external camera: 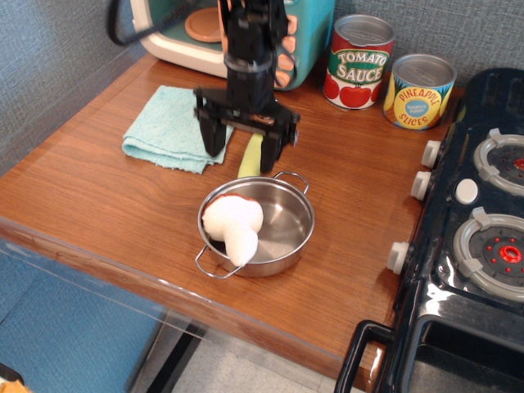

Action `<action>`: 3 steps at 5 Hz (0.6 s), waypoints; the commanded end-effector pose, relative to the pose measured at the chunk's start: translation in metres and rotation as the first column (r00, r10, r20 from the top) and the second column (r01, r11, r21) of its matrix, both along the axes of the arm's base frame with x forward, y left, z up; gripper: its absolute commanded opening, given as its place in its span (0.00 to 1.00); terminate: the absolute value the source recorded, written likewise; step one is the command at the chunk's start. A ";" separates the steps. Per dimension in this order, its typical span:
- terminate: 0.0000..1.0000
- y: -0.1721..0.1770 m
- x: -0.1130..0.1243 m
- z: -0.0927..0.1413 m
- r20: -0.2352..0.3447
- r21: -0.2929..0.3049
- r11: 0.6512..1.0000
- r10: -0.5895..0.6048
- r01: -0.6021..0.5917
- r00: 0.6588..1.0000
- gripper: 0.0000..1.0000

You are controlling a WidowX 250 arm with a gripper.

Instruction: Move the spoon to the right of the blue cloth

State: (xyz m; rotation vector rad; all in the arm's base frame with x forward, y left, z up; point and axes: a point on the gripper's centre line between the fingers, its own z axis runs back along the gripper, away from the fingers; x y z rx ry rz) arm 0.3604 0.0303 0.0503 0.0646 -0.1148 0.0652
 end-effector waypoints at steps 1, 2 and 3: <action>0.00 0.009 0.002 0.027 0.081 0.027 1.000 0.008 -0.010 0.997 1.00; 0.00 0.009 0.002 0.027 0.081 0.027 1.000 0.008 -0.010 0.997 1.00; 1.00 0.009 0.002 0.027 0.081 0.027 1.000 0.008 -0.010 0.997 1.00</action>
